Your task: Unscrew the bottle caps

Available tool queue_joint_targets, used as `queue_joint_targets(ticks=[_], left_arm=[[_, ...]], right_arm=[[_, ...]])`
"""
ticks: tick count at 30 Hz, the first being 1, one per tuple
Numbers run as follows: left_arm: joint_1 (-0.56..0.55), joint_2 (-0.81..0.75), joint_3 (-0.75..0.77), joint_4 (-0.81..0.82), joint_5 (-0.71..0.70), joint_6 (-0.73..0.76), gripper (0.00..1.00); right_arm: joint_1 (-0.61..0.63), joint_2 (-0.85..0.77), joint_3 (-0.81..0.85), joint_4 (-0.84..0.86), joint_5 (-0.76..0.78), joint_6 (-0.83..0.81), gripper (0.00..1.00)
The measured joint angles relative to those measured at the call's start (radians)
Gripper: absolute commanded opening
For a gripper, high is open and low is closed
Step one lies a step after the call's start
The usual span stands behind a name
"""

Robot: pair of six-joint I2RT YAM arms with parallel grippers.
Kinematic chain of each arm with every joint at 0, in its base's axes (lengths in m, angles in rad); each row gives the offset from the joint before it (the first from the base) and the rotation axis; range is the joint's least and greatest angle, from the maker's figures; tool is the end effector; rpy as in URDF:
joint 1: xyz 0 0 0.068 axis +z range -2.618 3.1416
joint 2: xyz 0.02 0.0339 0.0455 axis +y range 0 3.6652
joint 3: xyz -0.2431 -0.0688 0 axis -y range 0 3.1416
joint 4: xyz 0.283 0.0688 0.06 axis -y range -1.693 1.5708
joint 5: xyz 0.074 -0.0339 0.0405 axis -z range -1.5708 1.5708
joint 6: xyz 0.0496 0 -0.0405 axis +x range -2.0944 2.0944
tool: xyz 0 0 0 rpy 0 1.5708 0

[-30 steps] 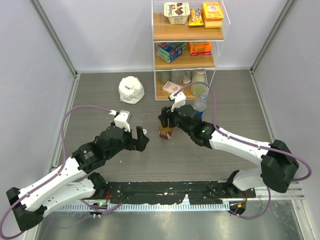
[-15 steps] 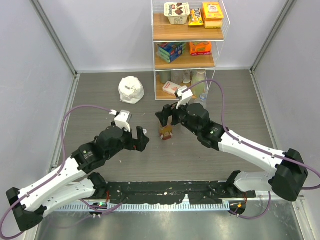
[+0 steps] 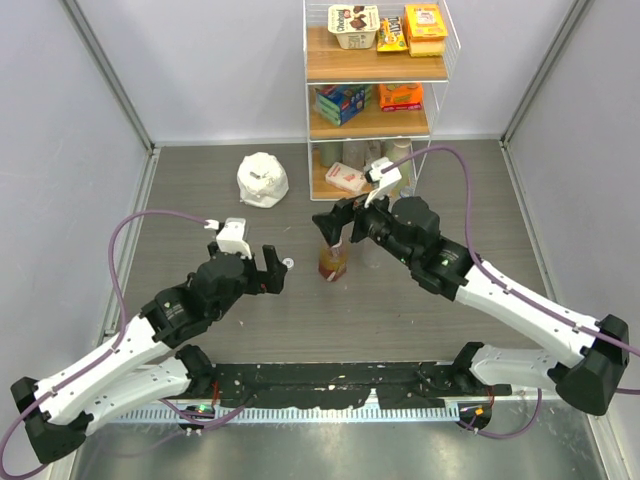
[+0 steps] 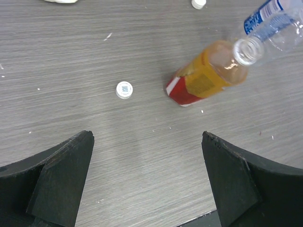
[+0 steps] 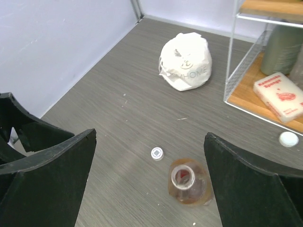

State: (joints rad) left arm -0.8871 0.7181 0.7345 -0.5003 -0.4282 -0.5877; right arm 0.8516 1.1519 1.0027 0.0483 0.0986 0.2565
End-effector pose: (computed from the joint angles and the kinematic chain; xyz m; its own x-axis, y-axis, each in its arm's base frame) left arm 0.1577 -0.1609 0.2827 -0.5069 -0.1764 -0.8438 0.2308 0.9153 -0.3300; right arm 0.2228 0.2470 0.3404 -0.2378 0.1117 -0.9649 -0.6449 0.7246 0.2428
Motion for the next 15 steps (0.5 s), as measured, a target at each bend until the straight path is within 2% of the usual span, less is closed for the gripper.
queue_joint_targets(ticks=[5,12,15], left_arm=[[0.000,0.000,0.014,-0.017,-0.040,-0.003,1.00],[0.000,0.006,0.067,-0.040,-0.061,0.034,1.00],[0.000,0.010,0.076,-0.047,-0.076,0.052,1.00]], right_arm=[[-0.049,-0.040,0.037,-0.074,0.044,0.014,1.00],[-0.364,-0.051,0.043,-0.118,-0.125,0.124,1.00],[-0.446,-0.053,0.045,-0.146,-0.156,0.154,1.00]])
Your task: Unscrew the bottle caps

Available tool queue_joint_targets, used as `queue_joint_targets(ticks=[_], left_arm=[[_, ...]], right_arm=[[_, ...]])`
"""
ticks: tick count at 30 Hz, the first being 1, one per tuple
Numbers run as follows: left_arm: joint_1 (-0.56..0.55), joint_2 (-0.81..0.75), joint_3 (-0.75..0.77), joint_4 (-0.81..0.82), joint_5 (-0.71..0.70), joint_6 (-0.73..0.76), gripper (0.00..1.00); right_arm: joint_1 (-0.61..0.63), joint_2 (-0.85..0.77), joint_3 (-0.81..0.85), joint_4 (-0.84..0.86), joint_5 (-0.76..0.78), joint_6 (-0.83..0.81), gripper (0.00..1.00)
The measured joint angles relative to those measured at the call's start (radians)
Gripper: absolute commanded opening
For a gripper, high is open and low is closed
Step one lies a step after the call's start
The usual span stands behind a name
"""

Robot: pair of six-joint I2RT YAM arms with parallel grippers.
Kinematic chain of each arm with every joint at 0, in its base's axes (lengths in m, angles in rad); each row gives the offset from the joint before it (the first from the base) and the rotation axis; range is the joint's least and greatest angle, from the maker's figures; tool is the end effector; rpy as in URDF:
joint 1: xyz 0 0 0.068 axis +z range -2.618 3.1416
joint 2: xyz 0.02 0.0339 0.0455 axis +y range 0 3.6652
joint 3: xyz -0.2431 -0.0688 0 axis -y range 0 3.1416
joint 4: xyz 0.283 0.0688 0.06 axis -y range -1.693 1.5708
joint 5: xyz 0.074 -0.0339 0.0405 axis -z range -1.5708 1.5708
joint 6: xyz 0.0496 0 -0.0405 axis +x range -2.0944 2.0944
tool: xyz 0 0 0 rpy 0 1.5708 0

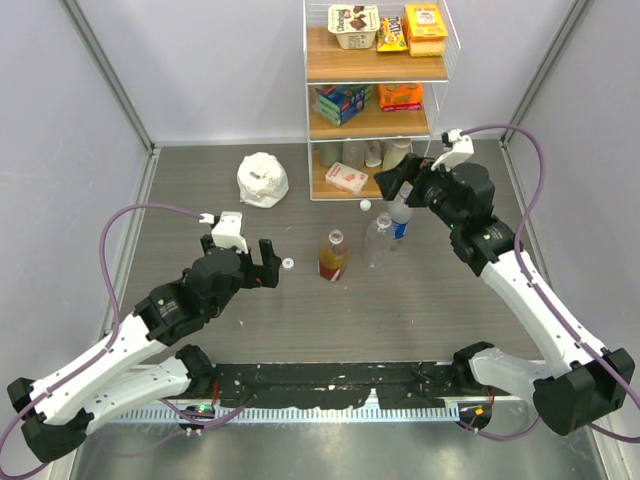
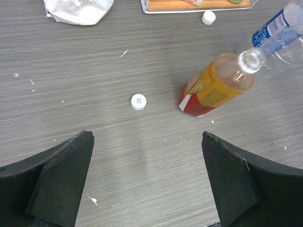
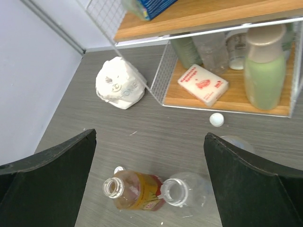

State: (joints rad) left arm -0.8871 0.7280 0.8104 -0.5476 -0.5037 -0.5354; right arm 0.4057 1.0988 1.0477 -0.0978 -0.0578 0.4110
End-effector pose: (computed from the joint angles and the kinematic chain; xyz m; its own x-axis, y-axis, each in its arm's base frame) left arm 0.1579 -0.1559 0.3057 -0.4511 -0.1537 -0.8791 0.2050 0.9409 -0.2697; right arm 0.2904 0.1279 0.3572 -0.3033 0.3038 -0.9032 -0.3549 0.8436 0.4030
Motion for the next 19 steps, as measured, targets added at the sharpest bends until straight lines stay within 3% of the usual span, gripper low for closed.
queue_joint_targets(ticks=[19], left_arm=[[0.000,0.002,-0.004,0.032,-0.078,0.137,1.00]], right_arm=[[-0.457,-0.096,-0.149,-0.040,0.072,0.093,1.00]])
